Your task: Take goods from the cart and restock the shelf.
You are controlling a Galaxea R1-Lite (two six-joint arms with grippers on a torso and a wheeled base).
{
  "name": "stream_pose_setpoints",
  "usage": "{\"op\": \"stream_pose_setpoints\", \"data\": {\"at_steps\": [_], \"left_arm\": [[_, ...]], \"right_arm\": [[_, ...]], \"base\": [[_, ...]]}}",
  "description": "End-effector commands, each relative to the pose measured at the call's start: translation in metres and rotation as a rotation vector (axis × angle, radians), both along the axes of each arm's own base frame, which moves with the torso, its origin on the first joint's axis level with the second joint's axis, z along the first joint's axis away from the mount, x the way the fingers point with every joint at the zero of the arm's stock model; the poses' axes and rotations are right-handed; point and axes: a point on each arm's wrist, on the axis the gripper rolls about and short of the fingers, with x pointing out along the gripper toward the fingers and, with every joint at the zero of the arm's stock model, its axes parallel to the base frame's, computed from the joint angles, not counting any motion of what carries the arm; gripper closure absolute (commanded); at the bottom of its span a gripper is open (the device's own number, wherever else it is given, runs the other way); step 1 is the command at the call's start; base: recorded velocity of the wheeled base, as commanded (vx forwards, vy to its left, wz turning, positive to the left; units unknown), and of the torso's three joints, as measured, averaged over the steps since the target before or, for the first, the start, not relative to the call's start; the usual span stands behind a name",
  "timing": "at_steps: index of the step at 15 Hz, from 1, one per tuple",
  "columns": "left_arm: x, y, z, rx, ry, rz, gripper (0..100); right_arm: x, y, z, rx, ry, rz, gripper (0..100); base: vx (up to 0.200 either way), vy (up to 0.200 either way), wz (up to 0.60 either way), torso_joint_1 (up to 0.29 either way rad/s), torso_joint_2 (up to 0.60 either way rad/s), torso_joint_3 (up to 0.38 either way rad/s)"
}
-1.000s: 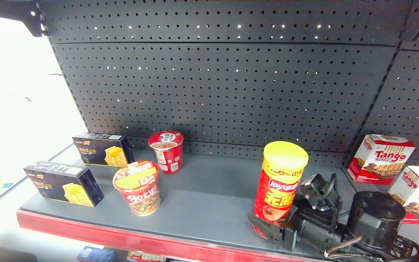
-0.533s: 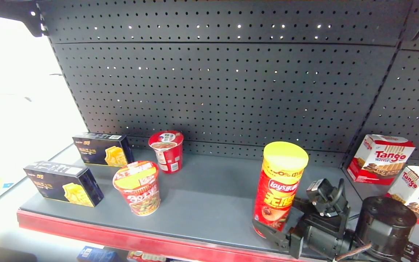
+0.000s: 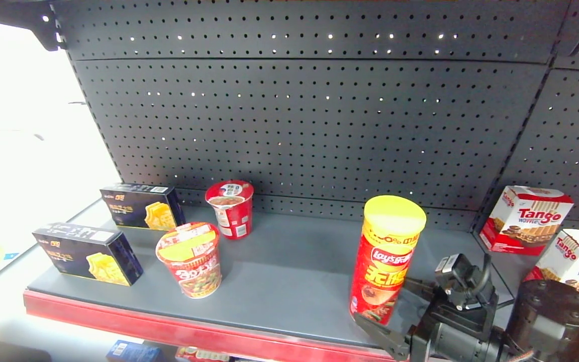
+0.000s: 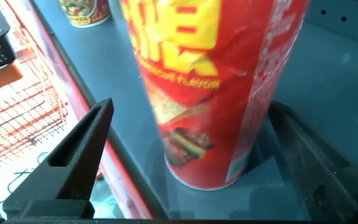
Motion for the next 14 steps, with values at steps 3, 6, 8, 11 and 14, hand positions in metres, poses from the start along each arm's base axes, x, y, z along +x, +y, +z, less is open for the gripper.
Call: {"op": "stream_pose_setpoints", "data": {"at_steps": [3, 6, 8, 11, 14], "left_arm": [[-0.001, 0.0, 0.0, -0.002, -0.01, 0.012, 100], [-0.001, 0.001, -0.001, -0.003, -0.017, 0.015, 100], [-0.002, 0.002, -0.002, -0.005, -0.023, 0.021, 100], [-0.002, 0.002, -0.002, -0.006, -0.026, 0.019, 100], [-0.002, 0.002, -0.003, -0.006, -0.023, 0.019, 100]], "right_arm": [[-0.008, 0.003, 0.003, 0.006, -0.007, 0.032, 0], [-0.014, 0.002, 0.002, 0.001, -0.001, 0.045, 0], [-0.014, -0.002, 0.001, -0.008, 0.008, 0.029, 0], [0.003, -0.02, 0.003, -0.002, -0.008, -0.089, 0], [-0.003, -0.03, 0.012, 0.019, -0.034, -0.104, 0]], "base": [[0.0, 0.0, 0.0, 0.0, 0.0, 0.0], [0.0, 0.0, 0.0, 0.0, 0.0, 0.0], [0.0, 0.0, 0.0, 0.0, 0.0, 0.0], [0.0, 0.0, 0.0, 0.0, 0.0, 0.0], [0.0, 0.0, 0.0, 0.0, 0.0, 0.0]]}}
